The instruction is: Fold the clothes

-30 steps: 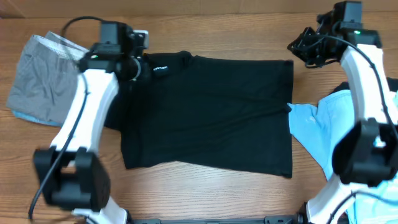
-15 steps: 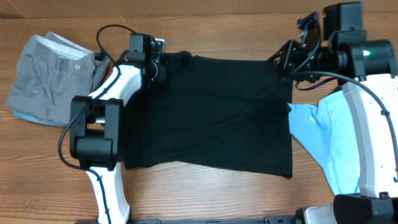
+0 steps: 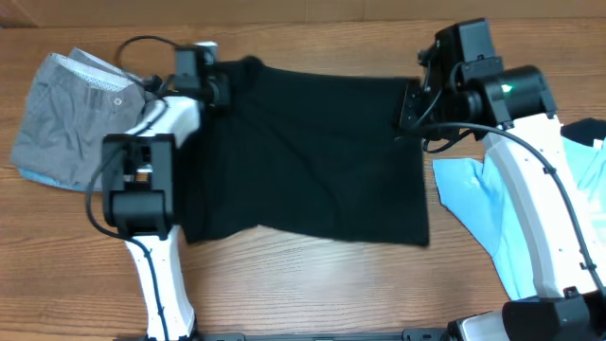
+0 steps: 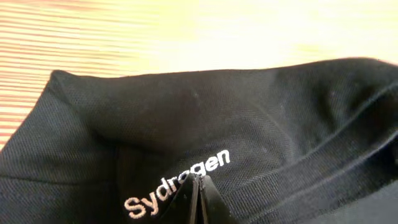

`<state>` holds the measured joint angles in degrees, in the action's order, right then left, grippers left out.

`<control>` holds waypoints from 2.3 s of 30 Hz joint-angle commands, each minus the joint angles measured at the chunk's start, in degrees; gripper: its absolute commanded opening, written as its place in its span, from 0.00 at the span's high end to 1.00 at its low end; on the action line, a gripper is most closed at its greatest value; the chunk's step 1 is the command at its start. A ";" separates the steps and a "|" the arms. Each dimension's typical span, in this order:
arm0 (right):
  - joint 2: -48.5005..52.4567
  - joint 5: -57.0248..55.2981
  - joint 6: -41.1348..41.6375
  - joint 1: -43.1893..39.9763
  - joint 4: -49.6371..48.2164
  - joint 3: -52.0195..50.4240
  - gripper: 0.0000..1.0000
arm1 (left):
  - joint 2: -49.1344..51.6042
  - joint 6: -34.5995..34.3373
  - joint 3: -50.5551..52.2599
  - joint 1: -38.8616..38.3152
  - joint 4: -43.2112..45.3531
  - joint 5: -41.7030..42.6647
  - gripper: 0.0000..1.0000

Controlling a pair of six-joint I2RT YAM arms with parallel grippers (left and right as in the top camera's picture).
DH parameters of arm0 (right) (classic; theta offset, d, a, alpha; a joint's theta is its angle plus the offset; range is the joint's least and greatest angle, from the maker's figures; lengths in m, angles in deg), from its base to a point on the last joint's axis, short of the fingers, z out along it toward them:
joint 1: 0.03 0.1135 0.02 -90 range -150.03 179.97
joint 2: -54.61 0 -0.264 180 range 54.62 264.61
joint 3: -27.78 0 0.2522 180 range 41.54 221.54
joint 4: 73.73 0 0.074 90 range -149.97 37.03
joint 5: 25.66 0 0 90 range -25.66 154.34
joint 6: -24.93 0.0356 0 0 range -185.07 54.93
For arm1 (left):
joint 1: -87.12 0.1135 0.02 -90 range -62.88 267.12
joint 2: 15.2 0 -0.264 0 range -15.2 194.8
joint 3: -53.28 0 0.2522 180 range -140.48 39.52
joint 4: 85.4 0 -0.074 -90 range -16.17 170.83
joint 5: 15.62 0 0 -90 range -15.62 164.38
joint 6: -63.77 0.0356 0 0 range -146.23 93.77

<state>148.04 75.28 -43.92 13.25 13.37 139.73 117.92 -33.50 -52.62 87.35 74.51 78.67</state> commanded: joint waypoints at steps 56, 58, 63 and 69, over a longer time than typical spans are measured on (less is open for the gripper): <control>-18.32 7.61 4.63 -17.66 -20.98 -45.70 0.71 | -37.00 -21.35 30.01 -1.36 -56.52 1.46 0.64; -17.94 7.54 4.04 -17.49 -20.55 -46.01 0.71 | -37.00 -23.91 35.06 -1.22 -52.57 1.49 0.66; -16.15 6.03 4.11 -17.42 -21.16 -47.67 0.71 | -37.00 -27.02 43.54 -0.04 -45.66 1.27 0.78; -13.07 5.57 4.11 -17.42 -22.34 -48.02 0.71 | -37.00 -27.02 48.78 0.28 -41.29 0.76 0.94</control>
<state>133.40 81.53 -39.29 -4.44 -8.23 92.04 78.62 -58.79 -7.64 87.22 32.10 82.50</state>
